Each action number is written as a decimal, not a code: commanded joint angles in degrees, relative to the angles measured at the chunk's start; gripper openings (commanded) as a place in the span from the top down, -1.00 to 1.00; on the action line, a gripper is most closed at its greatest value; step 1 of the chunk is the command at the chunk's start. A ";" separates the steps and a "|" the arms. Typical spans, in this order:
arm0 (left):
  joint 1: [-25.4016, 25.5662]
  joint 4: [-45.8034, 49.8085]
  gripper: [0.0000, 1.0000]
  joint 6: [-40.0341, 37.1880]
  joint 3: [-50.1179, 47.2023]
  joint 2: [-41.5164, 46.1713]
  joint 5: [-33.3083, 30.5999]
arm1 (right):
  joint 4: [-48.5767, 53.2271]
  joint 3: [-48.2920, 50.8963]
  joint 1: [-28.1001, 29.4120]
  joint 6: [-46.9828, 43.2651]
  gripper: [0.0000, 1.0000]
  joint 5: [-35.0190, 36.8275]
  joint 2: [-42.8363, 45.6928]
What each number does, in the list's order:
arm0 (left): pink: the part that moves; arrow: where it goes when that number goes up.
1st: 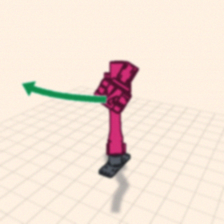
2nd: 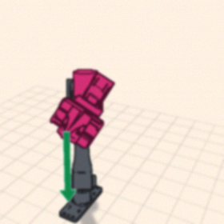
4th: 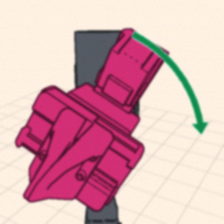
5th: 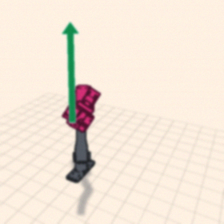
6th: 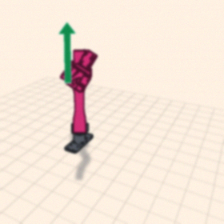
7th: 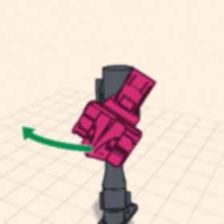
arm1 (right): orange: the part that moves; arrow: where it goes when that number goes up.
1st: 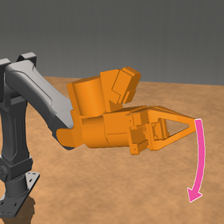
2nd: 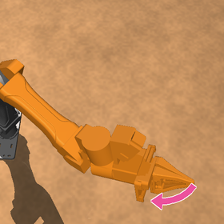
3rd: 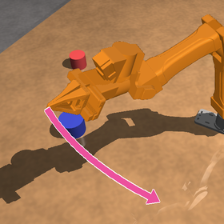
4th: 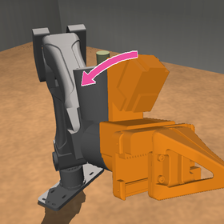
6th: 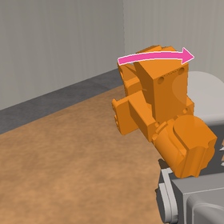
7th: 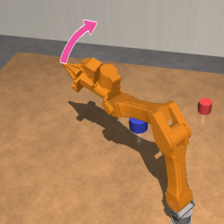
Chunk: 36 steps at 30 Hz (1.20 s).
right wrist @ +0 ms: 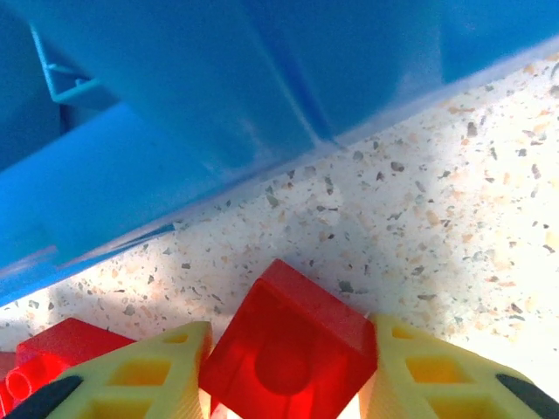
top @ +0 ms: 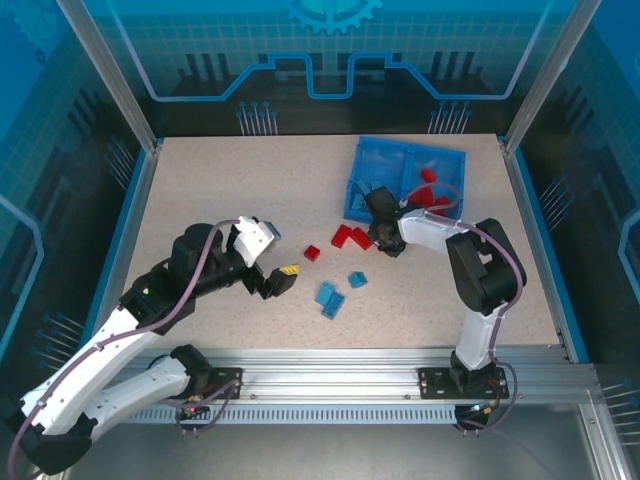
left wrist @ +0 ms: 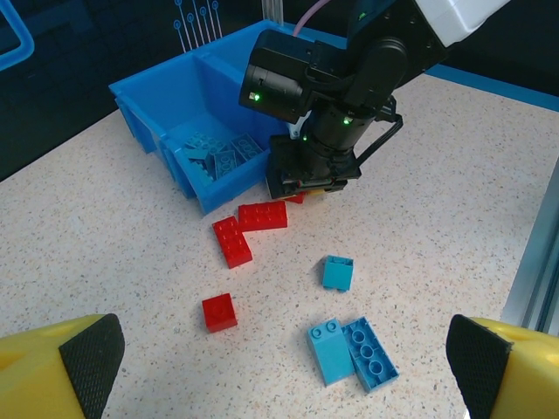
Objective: Sort the legos into containers by color
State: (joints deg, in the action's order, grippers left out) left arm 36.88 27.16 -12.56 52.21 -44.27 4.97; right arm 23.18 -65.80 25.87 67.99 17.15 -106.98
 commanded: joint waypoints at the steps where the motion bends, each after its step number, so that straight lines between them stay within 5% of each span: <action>1: -0.42 0.18 -0.98 -0.69 -1.23 0.59 -0.75 | 2.75 3.16 0.56 0.56 0.40 0.32 2.50; 13: -0.41 -1.60 -0.97 -0.37 -2.04 0.20 -0.53 | 10.94 6.42 0.95 -4.21 0.44 7.93 24.56; 17: -0.41 -2.63 -0.97 -0.02 -2.11 -0.67 0.13 | 11.02 1.59 -5.53 -9.24 0.43 6.41 27.20; 21: -0.45 -2.90 -0.97 -0.18 -1.51 -1.59 1.37 | 10.69 -8.68 -14.46 -16.21 0.42 0.46 19.98; 29: -0.45 0.19 -0.97 -0.03 -0.01 -1.17 1.11 | 15.17 -29.06 -23.03 -20.29 0.38 -3.75 -1.12; 36: -0.41 1.77 -0.97 4.77 1.44 -2.67 -4.27 | 23.76 -47.56 -24.58 -23.02 -0.27 -6.66 -13.80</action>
State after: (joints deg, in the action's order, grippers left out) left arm 36.88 27.33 -10.39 51.29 -46.22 3.33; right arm 41.04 -107.53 1.69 47.09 12.73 -119.52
